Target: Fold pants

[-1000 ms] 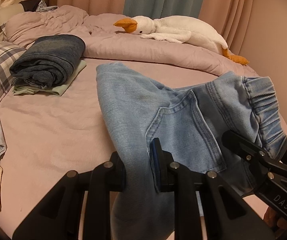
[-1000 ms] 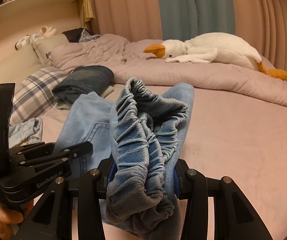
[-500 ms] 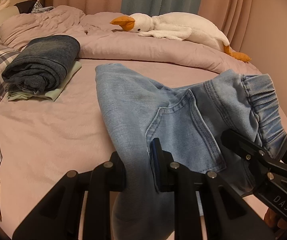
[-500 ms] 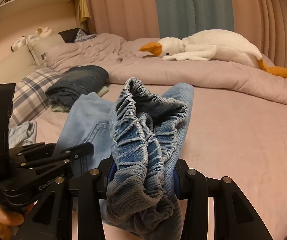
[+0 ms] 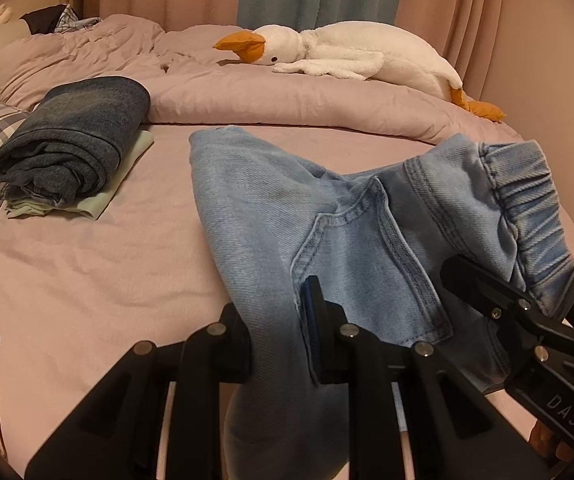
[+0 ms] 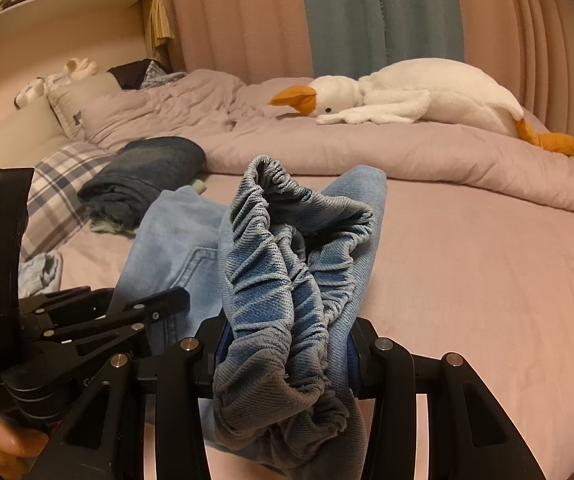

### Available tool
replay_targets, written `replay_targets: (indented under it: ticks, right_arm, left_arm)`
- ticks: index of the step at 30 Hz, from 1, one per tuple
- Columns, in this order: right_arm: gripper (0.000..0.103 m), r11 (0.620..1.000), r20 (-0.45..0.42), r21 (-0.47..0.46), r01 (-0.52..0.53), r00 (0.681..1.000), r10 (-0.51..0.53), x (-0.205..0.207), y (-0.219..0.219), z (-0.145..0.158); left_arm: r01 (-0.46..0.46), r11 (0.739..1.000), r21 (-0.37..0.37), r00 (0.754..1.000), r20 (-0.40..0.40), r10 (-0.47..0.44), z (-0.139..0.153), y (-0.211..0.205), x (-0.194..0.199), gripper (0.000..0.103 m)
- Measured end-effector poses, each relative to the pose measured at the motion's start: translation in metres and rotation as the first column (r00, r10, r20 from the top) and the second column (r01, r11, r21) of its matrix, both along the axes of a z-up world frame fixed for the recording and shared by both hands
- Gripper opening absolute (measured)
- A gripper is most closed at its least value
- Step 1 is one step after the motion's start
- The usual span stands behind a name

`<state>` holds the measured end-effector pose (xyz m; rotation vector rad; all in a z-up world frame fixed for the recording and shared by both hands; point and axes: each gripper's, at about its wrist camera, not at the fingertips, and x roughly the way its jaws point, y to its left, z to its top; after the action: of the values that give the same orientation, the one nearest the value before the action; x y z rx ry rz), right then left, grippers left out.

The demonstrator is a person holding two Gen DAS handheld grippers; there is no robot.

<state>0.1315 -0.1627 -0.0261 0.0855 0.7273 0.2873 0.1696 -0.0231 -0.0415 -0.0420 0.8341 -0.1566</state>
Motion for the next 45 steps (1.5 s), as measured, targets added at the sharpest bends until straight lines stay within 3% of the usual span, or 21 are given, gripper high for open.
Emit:
replay_targets:
  ticks: [45]
  right_arm:
    - [0.046,1.0,-0.069,-0.019,0.007,0.998,-0.009,0.037,0.002,-0.025]
  left_arm:
    - [0.003,1.0,0.031,0.997,-0.075,0.0,-0.035,-0.002,0.039,0.02]
